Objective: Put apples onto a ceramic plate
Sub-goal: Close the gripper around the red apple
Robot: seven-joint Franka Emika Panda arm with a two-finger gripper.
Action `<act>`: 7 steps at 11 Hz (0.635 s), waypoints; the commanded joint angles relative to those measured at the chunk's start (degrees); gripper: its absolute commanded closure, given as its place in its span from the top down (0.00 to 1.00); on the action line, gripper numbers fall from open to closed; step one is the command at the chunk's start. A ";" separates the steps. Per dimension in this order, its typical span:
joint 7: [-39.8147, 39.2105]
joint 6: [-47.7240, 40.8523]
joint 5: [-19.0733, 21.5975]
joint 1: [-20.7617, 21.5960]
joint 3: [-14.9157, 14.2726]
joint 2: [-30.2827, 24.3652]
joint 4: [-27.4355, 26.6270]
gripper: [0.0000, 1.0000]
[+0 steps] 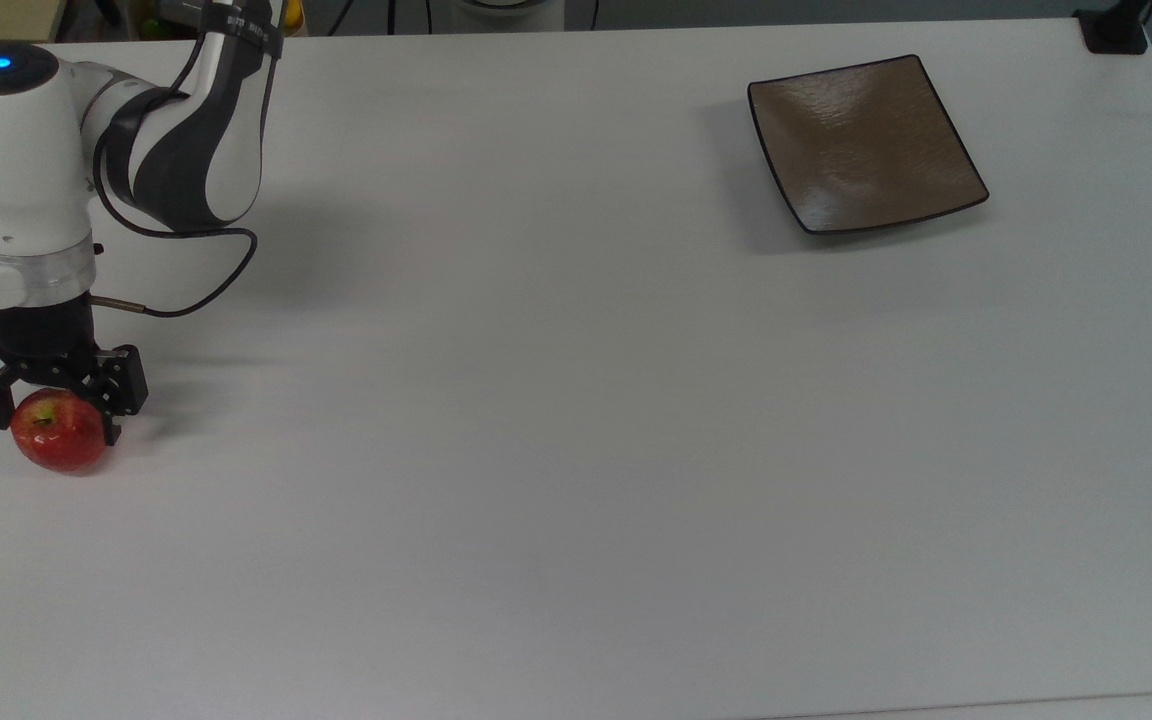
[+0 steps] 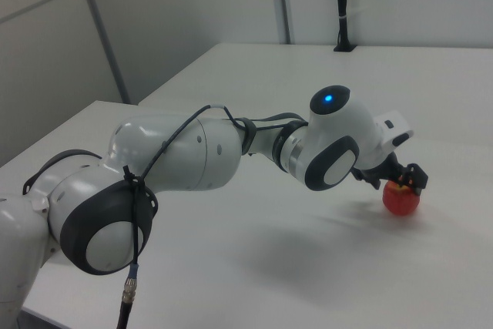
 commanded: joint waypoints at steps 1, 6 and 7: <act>1.37 1.37 -0.15 -0.09 0.38 1.37 1.16 1.00; 1.64 1.02 -5.60 -0.18 0.46 1.20 0.81 0.00; 1.64 0.85 -5.69 -0.18 0.46 0.67 0.20 0.00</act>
